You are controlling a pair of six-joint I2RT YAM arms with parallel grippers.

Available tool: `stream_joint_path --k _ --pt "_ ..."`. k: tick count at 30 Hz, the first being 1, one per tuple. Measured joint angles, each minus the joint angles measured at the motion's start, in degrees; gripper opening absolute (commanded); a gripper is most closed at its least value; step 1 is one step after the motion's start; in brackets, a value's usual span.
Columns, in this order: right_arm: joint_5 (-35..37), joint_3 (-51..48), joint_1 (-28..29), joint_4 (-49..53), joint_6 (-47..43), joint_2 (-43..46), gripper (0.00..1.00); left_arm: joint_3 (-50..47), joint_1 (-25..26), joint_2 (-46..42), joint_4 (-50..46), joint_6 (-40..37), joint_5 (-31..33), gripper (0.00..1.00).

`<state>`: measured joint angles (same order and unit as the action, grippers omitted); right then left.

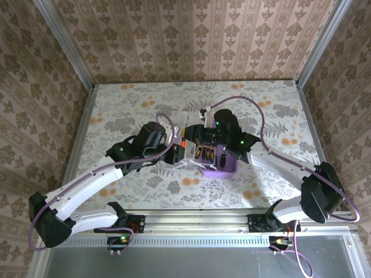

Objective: Pack the tool kit

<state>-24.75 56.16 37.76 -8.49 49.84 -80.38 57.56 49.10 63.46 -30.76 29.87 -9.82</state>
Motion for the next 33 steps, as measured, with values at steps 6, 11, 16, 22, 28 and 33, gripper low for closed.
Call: stream_joint_path --k 6,11,16,22,28,33 --pt "5.38 2.19 -0.31 7.89 -3.17 -0.07 0.14 -0.17 -0.07 -3.82 -2.8 -0.35 3.56 0.59" --pt "9.42 6.71 -0.63 14.4 -5.86 -2.84 0.14 -4.13 -4.24 -16.35 -6.54 1.16 9.2 0.62" --pt "10.95 7.54 -0.66 16.61 -6.25 -7.91 0.13 -11.74 -12.11 -28.02 -9.6 4.37 10.6 0.61" --pt "11.5 8.9 -0.66 18.4 -6.25 -11.67 0.13 -14.75 -16.09 -32.28 -13.49 5.99 9.51 0.61" --pt "12.48 11.89 -0.66 19.23 -6.43 -13.4 0.16 -15.21 -16.2 -32.48 -13.79 6.43 8.33 0.62" --pt "13.27 13.44 -0.74 20.87 -6.4 -15.26 0.18 -15.89 -16.2 -32.48 -13.81 6.47 7.63 0.62"
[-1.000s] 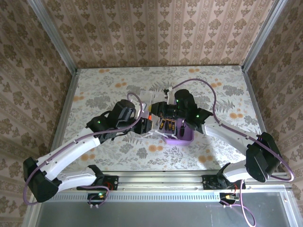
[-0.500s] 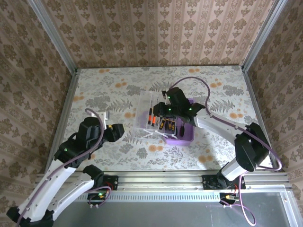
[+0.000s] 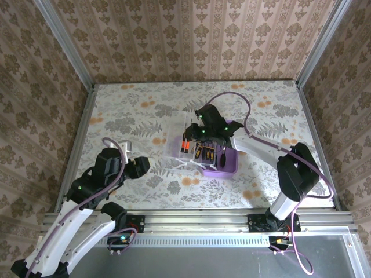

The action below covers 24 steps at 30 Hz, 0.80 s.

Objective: Pack the tool kit

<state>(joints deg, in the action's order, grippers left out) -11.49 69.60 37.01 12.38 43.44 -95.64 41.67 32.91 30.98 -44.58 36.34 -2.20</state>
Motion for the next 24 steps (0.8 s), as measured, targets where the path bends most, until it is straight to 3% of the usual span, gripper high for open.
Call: stream_joint_path --k 7,9,13,24 --pt "0.52 0.96 -0.02 0.13 0.2 -0.9 0.22 -0.02 -0.02 0.02 -0.04 -0.02 -0.66 0.64" --pt "0.83 0.96 -0.02 0.11 0.44 -0.87 0.3 -0.02 -0.02 0.0 -0.09 -0.02 -0.83 0.64" --pt "0.96 1.31 -0.02 -0.04 0.7 -0.85 0.35 -0.02 -0.07 0.0 -0.11 -0.02 -1.01 0.65" --pt "1.05 1.51 -0.02 0.09 1.29 -0.63 0.35 0.0 -0.07 0.02 -0.17 -0.02 -1.01 0.65"
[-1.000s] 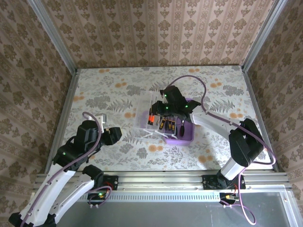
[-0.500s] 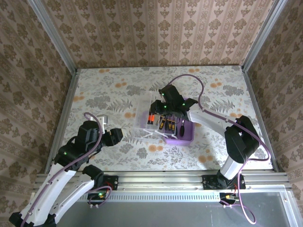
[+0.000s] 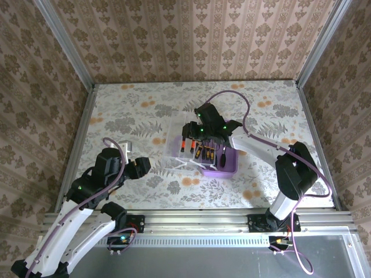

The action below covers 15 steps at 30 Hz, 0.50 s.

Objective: Pack the tool kit

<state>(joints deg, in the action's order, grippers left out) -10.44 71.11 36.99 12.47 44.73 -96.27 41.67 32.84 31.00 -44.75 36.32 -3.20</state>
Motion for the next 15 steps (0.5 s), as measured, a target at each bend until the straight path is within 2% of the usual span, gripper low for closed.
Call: stream_joint_path --k 4,7,10,15 --pt "0.0 -0.39 -0.11 0.55 -0.02 1.05 0.35 0.0 -0.02 0.0 -0.07 0.0 0.22 0.66" --pt "0.0 -1.77 -0.26 0.68 -0.22 3.85 0.35 0.02 -0.52 0.48 -0.74 0.31 1.62 0.76" --pt "0.02 -3.21 -0.37 0.61 -1.16 8.17 0.36 0.11 -1.36 2.19 -2.36 0.96 4.24 0.81" --pt "1.31 -7.54 -0.37 0.17 -2.23 18.25 0.38 0.35 -5.16 6.69 -4.42 2.08 9.53 0.79"
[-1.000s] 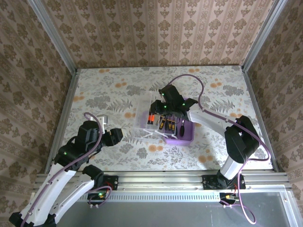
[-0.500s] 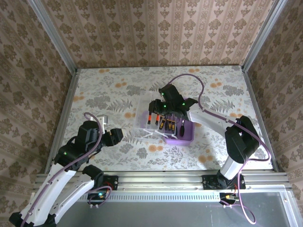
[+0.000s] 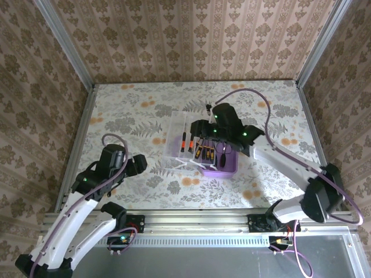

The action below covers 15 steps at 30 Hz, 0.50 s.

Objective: Pack the tool kit

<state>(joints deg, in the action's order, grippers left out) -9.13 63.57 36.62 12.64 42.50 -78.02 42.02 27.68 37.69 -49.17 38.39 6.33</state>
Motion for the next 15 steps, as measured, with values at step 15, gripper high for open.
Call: stream_joint_path --k 15 --pt "4.72 -13.99 -1.03 1.31 -0.61 13.38 0.42 -3.02 -21.24 22.88 12.46 -1.77 -3.39 0.43"
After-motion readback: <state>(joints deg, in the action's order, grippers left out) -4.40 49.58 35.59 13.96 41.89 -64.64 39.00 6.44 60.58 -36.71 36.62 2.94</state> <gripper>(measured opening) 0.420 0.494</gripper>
